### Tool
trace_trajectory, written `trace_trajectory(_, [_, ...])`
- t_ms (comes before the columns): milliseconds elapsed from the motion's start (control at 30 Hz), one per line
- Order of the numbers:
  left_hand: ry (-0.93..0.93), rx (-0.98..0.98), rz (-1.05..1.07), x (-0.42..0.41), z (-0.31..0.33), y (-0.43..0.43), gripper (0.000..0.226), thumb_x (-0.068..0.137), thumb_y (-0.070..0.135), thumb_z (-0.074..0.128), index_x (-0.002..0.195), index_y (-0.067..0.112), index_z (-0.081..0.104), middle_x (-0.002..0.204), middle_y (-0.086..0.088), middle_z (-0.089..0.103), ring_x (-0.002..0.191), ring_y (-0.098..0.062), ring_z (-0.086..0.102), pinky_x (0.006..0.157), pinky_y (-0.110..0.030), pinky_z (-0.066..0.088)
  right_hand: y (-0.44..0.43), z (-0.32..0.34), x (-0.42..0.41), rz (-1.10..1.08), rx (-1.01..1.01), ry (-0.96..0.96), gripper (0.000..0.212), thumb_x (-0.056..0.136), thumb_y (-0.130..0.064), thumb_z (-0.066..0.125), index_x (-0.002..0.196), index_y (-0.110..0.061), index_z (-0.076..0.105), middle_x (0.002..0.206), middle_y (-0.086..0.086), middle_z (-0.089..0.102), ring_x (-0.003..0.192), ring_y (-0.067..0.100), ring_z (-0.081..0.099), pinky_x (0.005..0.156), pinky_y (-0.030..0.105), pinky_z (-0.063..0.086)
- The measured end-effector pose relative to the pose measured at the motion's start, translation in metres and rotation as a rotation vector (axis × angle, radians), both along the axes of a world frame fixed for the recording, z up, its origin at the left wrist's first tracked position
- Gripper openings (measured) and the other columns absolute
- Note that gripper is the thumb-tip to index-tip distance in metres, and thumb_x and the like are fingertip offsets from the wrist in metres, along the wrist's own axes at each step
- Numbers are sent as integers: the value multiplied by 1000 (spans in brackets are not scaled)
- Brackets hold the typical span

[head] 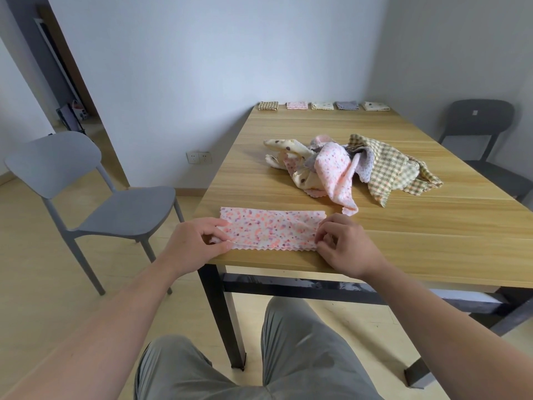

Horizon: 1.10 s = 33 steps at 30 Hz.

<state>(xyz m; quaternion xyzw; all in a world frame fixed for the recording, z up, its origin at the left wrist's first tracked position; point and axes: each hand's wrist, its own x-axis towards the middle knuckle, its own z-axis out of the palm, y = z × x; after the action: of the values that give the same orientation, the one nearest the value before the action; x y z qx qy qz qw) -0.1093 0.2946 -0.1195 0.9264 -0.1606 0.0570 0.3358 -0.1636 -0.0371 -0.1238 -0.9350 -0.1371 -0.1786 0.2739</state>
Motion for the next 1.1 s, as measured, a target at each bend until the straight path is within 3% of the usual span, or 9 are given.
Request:
trace_trajectory(267, [-227, 158, -40, -1, 1, -3, 13, 85, 38, 80, 91, 27, 83, 122, 12, 68, 116, 1, 47, 97, -25, 38, 0, -1, 1, -28, -81, -44, 7, 76, -15, 68, 78, -22, 72, 96, -7, 60, 91, 19, 53, 80, 34, 49])
trace_trajectory(400, [-317, 318, -79, 1, 3, -8, 28, 92, 44, 66, 85, 22, 82, 98, 13, 71, 96, -3, 57, 87, -24, 47, 0, -2, 0, -30, -92, -84, 12, 76, -20, 61, 76, -22, 73, 92, -8, 60, 87, 17, 50, 77, 32, 47])
trace_trajectory(500, [-307, 395, -43, -3, 4, -14, 31, 95, 45, 60, 77, 22, 71, 79, 13, 63, 76, -3, 55, 68, -20, 43, 1, -1, -1, -26, -107, -94, 8, 78, -19, 64, 76, -21, 72, 86, -10, 60, 83, 14, 48, 75, 30, 46])
trace_trajectory(567, [-287, 401, 2, -6, 4, -17, 28, 96, 44, 60, 79, 24, 69, 76, 14, 59, 71, -2, 53, 62, -18, 36, 1, -3, 1, -30, -117, -98, 6, 81, -21, 67, 76, -21, 71, 82, -11, 59, 81, 13, 47, 74, 28, 43])
trace_trajectory(633, [-292, 410, 51, -9, 6, -23, 28, 98, 45, 58, 82, 24, 69, 78, 14, 60, 72, -3, 54, 65, -20, 41, 0, -4, 3, -48, -127, -83, 13, 85, -29, 70, 75, -21, 69, 80, -12, 58, 81, 13, 48, 73, 29, 44])
trace_trajectory(767, [-343, 314, 68, -9, 17, -46, 24, 103, 38, 50, 110, 24, 68, 105, 11, 66, 97, -10, 61, 86, -28, 51, 8, 2, 8, -120, -168, -80, 20, 91, -37, 66, 81, -21, 72, 90, -10, 62, 92, 16, 51, 81, 37, 47])
trace_trajectory(933, [-215, 266, -61, 8, 17, -88, 35, 106, 22, 44, 139, 18, 56, 138, 3, 59, 126, -18, 55, 103, -37, 48, 52, 20, 22, -119, -259, 75, 34, 102, -24, 46, 132, -18, 63, 136, 0, 59, 132, 22, 46, 110, 39, 41])
trace_trajectory(1000, [-135, 324, -72, 12, 8, -96, 44, 107, 24, 42, 150, 18, 44, 154, 0, 46, 143, -20, 40, 118, -39, 35, 63, 19, 31, -94, -263, 220, 45, 106, -22, 38, 149, -15, 45, 156, 3, 43, 149, 23, 28, 121, 37, 25])
trace_trajectory(1100, [-3, 442, -89, 17, -5, -95, 54, 110, 36, 24, 161, 21, 20, 169, 2, 16, 156, -17, 8, 127, -38, 9, 64, 11, 39, -79, -293, 380, 53, 110, -34, 24, 160, -16, 21, 168, 1, 16, 156, 20, 6, 125, 35, 7])
